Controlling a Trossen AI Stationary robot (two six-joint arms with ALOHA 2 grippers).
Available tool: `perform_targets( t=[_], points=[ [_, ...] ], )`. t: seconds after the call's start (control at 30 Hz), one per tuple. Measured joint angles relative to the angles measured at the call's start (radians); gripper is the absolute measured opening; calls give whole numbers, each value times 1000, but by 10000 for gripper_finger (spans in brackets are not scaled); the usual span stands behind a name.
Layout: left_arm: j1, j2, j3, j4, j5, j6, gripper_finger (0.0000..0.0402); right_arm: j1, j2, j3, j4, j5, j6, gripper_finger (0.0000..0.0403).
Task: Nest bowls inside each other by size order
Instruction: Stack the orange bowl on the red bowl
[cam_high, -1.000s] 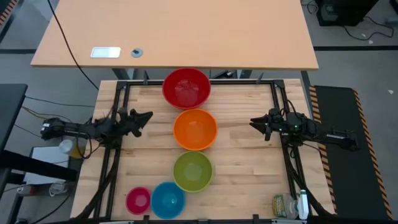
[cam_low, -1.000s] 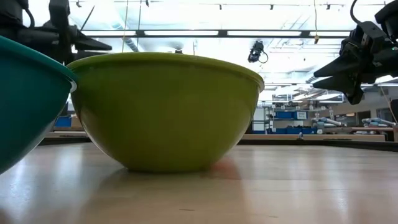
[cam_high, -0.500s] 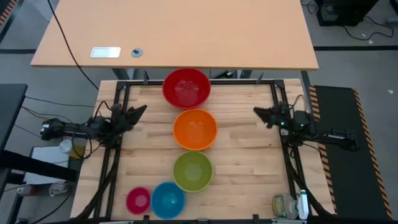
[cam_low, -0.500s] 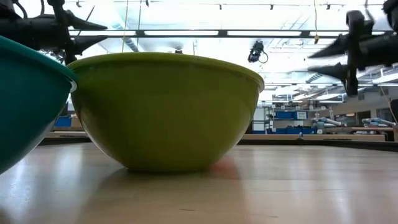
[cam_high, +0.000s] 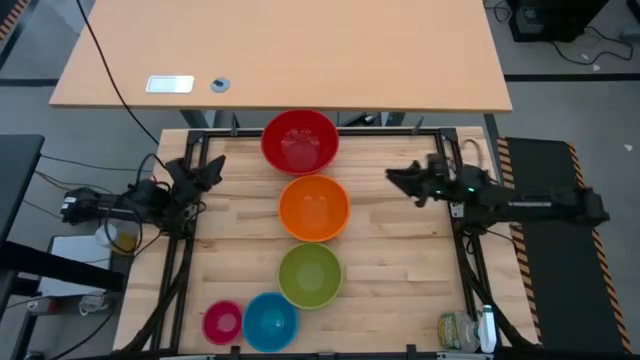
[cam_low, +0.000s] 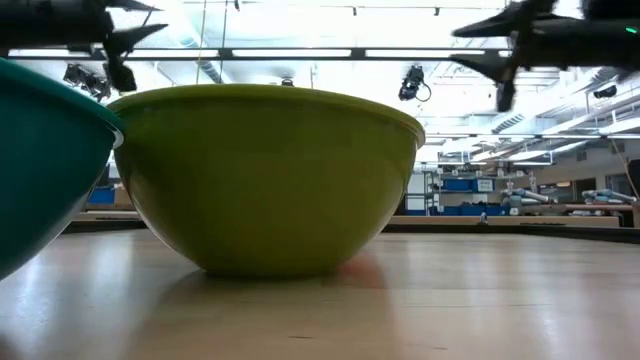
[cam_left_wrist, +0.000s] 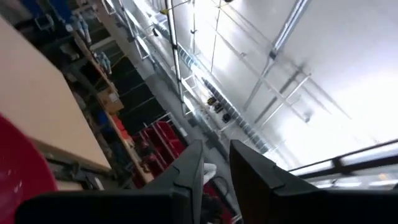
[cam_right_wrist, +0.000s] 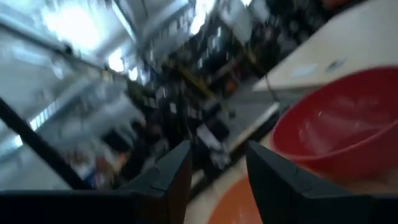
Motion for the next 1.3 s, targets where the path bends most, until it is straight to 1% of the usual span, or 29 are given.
perform_targets(
  t=[0.1,0.2,0.3,0.4,0.47,0.53,0.6,0.63,0.7,0.77,0.83,0.87,0.97,1.07,1.17,1.3],
  points=[
    [0,71,95,-73,1,64,80,0,167,131,-24,-90,-71,160],
    [0,134,210,-264,0,88,80,-7,297,277,-134,-181,-135,160],
    [9,191,321,-501,-2,51,80,-12,410,409,-239,-286,-183,160],
    [21,236,407,-720,6,-7,80,-12,499,513,-254,-389,-211,160],
    [30,262,445,-831,18,-37,81,-12,551,565,-255,-424,-221,160],
    [40,285,456,-896,38,-66,89,-13,593,605,-272,-436,-239,160],
    [48,306,456,-936,51,-99,107,-18,621,633,-323,-426,-248,160],
    [52,317,456,-952,65,-112,118,-20,633,647,-368,-395,-233,159],
    [56,341,456,-967,100,-123,144,-22,657,687,-523,-264,-191,154],
    [56,366,456,-975,129,-126,169,-23,684,741,-716,-119,-188,148],
    [55,395,456,-979,147,-127,190,-22,718,790,-853,-8,-202,140],
    [55,411,456,-981,147,-127,198,-22,736,808,-908,22,-197,136],
    [56,459,456,-981,144,-122,214,-39,802,832,-997,35,-151,128],
    [56,507,456,-981,132,-140,223,-63,868,832,-1015,17,-165,129],
    [56,544,456,-981,134,-183,232,-84,918,832,-1007,-28,-202,146],
    [56,568,457,-978,177,-209,240,-98,949,832,-995,-68,-196,185]
  ],
)
